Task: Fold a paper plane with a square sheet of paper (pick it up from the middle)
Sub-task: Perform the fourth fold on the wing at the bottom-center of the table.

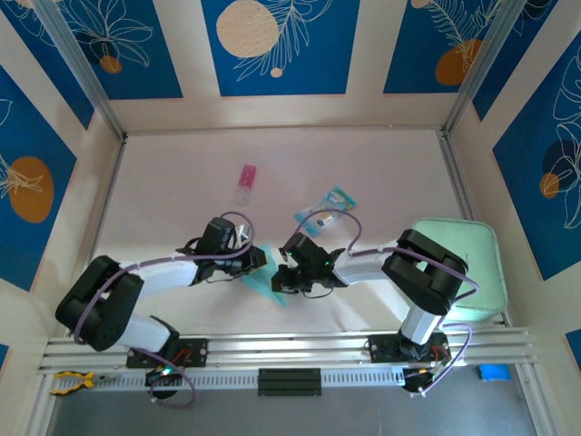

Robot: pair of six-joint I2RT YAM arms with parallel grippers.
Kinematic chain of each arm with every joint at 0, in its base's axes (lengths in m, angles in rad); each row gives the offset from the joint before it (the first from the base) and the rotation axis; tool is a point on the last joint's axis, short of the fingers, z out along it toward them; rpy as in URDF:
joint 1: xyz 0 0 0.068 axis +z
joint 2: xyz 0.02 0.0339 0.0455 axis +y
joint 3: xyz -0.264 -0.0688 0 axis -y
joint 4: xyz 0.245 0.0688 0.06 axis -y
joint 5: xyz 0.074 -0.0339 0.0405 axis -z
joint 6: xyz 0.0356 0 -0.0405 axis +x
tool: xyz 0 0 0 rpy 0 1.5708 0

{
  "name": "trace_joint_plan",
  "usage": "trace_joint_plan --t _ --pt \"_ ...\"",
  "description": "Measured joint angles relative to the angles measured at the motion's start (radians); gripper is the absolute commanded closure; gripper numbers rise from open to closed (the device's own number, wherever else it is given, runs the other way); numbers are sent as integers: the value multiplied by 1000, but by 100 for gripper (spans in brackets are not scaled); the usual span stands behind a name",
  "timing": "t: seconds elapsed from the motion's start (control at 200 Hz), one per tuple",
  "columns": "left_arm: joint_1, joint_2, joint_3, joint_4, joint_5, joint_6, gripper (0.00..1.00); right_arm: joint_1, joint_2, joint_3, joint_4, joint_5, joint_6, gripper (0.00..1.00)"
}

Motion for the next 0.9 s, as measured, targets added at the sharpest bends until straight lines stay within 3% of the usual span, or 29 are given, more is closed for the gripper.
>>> trace_joint_plan --t 0.225,0.42,0.9 --pt "-31 -19 -8 -13 0 3 93 -4 0 -9 19 -8 14 96" --pt "-72 54 -17 14 7 -5 93 -5 1 -16 31 -11 19 96" --pt "-79 156 17 6 -1 -3 100 -10 -3 -27 48 -13 24 97"
